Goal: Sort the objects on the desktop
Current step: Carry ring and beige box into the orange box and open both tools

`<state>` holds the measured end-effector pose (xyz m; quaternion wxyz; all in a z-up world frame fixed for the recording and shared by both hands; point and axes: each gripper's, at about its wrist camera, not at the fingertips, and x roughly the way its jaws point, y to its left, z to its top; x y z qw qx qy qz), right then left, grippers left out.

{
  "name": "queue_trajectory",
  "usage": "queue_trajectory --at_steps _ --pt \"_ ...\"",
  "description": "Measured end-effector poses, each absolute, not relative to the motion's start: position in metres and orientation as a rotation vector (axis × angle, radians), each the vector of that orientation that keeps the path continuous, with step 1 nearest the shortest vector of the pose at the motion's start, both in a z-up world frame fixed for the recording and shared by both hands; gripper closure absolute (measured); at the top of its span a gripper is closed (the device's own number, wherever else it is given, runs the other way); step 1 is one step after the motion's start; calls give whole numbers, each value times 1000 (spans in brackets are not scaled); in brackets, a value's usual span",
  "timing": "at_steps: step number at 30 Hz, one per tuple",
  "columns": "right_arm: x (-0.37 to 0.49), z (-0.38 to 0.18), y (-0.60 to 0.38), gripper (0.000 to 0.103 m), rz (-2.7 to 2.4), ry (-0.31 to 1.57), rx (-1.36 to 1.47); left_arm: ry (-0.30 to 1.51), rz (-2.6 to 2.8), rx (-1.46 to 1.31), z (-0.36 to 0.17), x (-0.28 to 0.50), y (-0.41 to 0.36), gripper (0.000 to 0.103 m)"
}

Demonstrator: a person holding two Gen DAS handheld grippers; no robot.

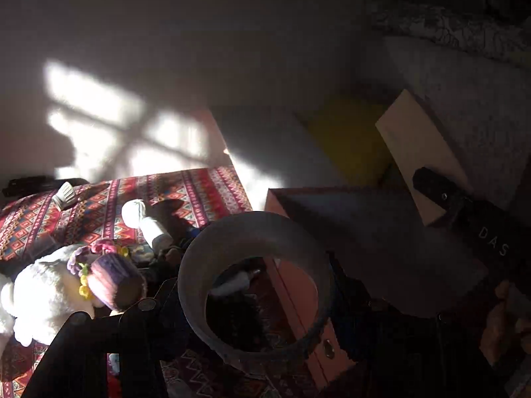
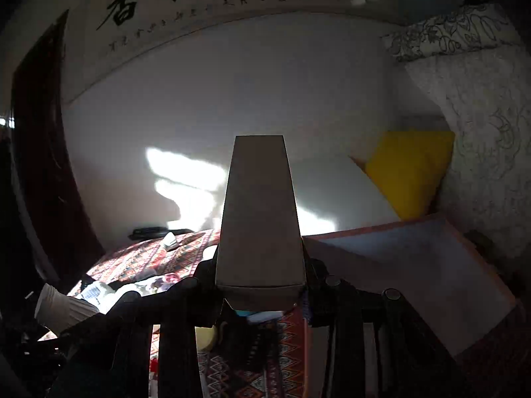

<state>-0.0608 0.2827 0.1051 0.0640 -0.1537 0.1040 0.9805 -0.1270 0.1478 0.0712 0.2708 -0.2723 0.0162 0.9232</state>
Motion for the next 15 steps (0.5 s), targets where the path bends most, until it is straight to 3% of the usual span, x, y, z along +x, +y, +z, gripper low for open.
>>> queue_trajectory --at_steps 6,11,15 --pt "-43 86 394 65 2772 476 -486 153 2348 -749 63 -144 278 45" --pt "-52 58 460 65 2680 580 -545 135 2286 -819 44 -167 327 43" --pt "-56 43 485 61 2657 603 -575 138 2330 -805 41 -171 334 19"
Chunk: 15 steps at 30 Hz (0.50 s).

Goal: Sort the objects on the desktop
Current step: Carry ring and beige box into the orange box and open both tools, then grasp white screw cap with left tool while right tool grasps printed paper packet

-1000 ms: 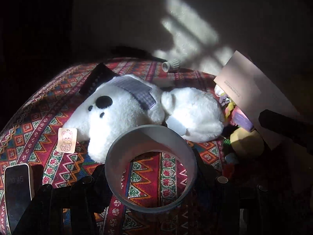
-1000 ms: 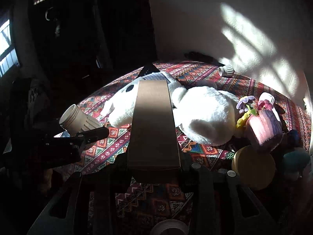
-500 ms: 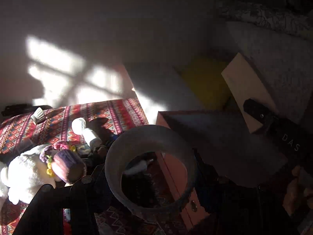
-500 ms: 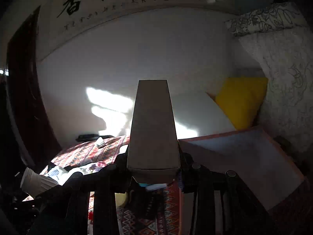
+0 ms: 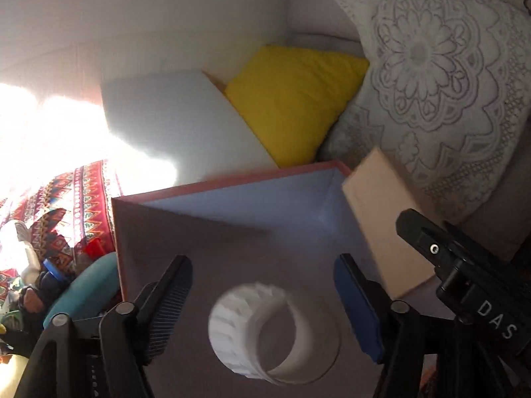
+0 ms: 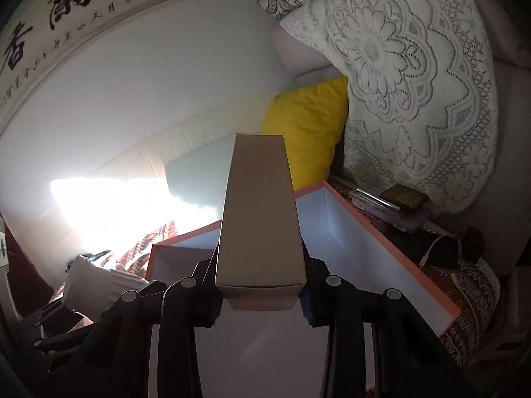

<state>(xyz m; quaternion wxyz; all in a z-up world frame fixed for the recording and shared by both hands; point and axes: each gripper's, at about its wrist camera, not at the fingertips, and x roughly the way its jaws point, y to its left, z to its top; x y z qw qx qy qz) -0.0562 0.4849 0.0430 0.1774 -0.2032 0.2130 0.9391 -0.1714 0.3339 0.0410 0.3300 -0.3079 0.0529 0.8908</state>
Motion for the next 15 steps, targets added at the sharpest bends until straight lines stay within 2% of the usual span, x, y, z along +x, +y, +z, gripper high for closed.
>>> queue_trajectory --at_steps 1,2,3,5,8,15 --pt "-57 40 489 55 2646 610 -577 128 2345 -787 42 -171 330 14" --pt "-56 38 492 36 2623 614 -574 106 2356 -768 46 -170 324 6" --pt "-53 37 494 18 2600 620 -558 86 2366 -750 50 -170 317 3" --pt "-47 37 498 8 2579 647 -511 61 2382 -718 58 -167 303 2" --pt "-40 38 500 8 2587 694 -478 44 2420 -705 67 -162 280 1" --pt "-37 57 460 7 2668 568 -448 6 2539 -746 55 -125 167 1"
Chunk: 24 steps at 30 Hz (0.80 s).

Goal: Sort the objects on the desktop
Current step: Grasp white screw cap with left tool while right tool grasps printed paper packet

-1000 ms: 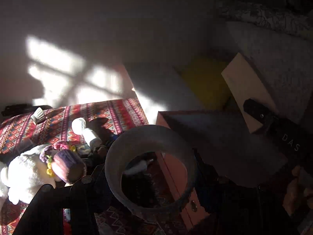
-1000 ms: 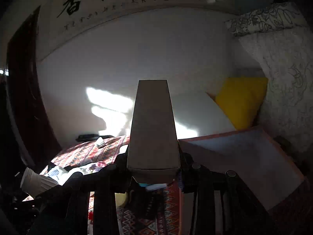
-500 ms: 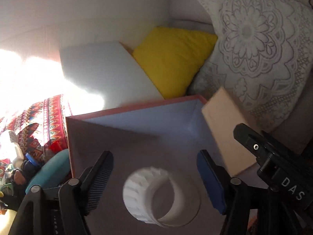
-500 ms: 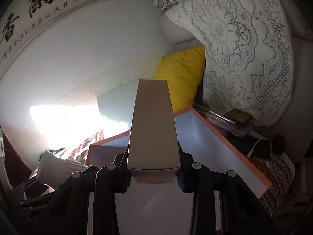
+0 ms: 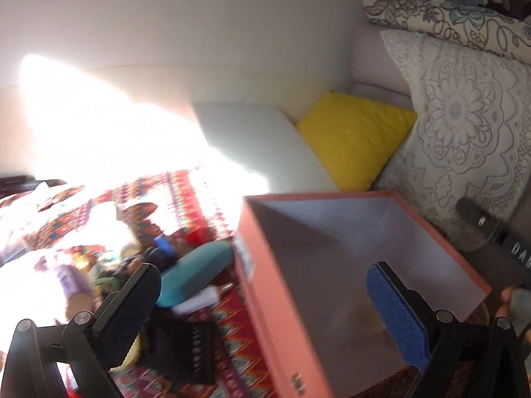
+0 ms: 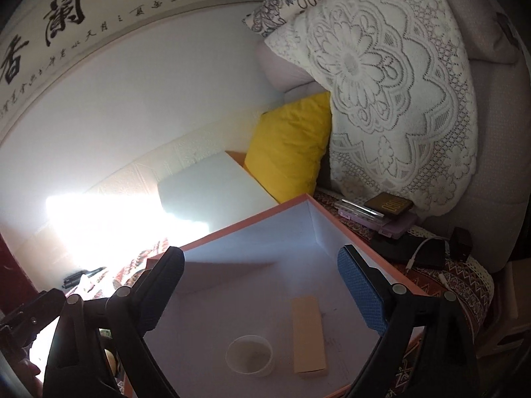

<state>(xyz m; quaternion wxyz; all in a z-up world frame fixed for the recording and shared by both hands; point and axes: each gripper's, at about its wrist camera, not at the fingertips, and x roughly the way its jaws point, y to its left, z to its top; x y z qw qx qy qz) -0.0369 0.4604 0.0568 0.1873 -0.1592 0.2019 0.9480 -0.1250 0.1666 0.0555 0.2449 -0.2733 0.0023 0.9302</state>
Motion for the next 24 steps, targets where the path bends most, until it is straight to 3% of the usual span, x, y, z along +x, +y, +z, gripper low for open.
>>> queue_trajectory --at_steps 6,9,14,17,19,22,23,24 --pt "-32 76 379 4 2879 424 -414 24 2699 -927 -14 -82 14 1" --pt "-47 74 325 3 3090 433 -510 26 2671 -1067 -57 -69 -16 1" --pt "-100 19 228 4 3216 467 -1059 83 2617 -1072 -96 -60 -11 1" --pt "-126 -34 171 12 3128 428 -1543 84 2585 -1102 -116 -70 1 1" --pt "-137 -67 144 14 3020 369 -1808 104 2573 -1141 -130 -79 7 5" --pt "-144 -102 128 14 2917 184 -1927 146 2598 -1134 -140 -86 9 25" --pt "-147 -109 125 14 2897 153 -1941 144 2598 -1135 -139 -87 7 39" --pt "-150 -115 122 14 2883 150 -1965 138 2596 -1137 -138 -88 4 39"
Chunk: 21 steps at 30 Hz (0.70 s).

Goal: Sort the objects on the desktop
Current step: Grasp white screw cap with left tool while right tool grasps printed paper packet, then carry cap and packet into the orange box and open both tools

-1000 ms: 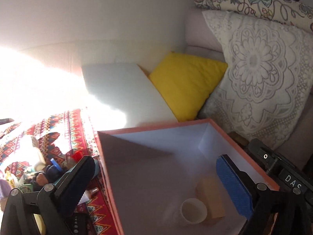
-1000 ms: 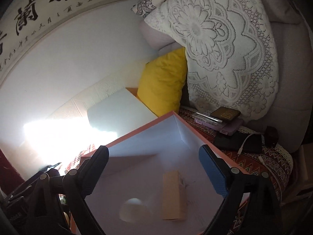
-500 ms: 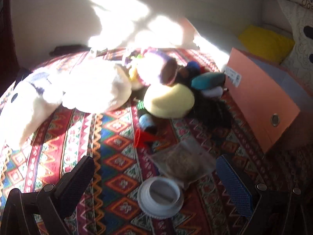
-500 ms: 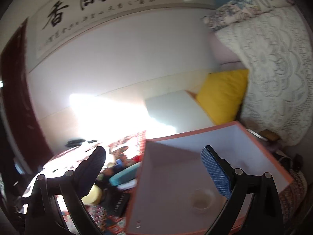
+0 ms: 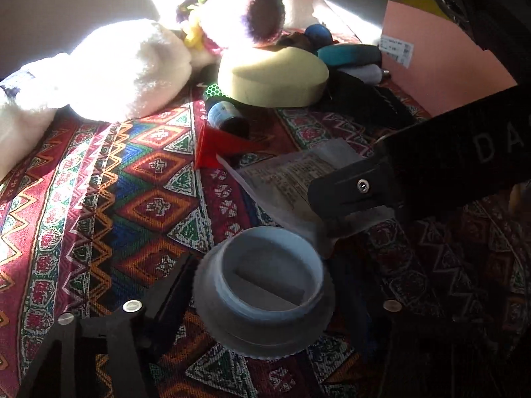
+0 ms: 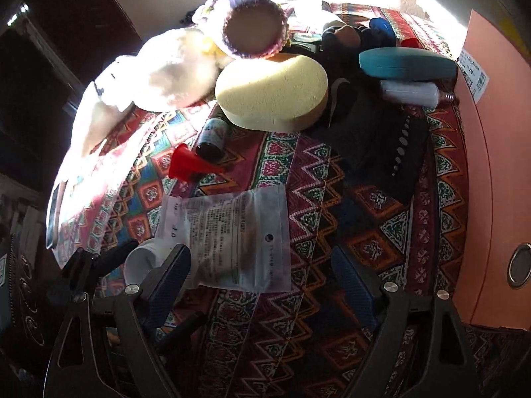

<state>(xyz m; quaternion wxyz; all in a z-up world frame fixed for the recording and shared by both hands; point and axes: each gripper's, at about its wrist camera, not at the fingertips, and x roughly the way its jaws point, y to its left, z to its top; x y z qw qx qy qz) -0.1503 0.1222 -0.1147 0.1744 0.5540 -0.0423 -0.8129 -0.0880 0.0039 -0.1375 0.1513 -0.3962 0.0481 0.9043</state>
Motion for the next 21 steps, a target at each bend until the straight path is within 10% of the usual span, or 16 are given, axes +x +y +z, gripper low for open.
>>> queue_trajectory --at_steps 8,10,11,21 --pt "-160 -137 73 10 -2364 184 1567 35 2657 -1156 -132 -82 -37 39" --pt "-160 -131 65 44 -2376 182 1519 8 2674 -1159 -128 -82 -45 39" --pt "-159 -126 61 90 -2360 167 1488 -7 2682 -1155 -127 -81 -50 39" --pt "-152 -81 68 95 -2337 -87 1291 -88 2745 -1065 -98 -72 -75 39"
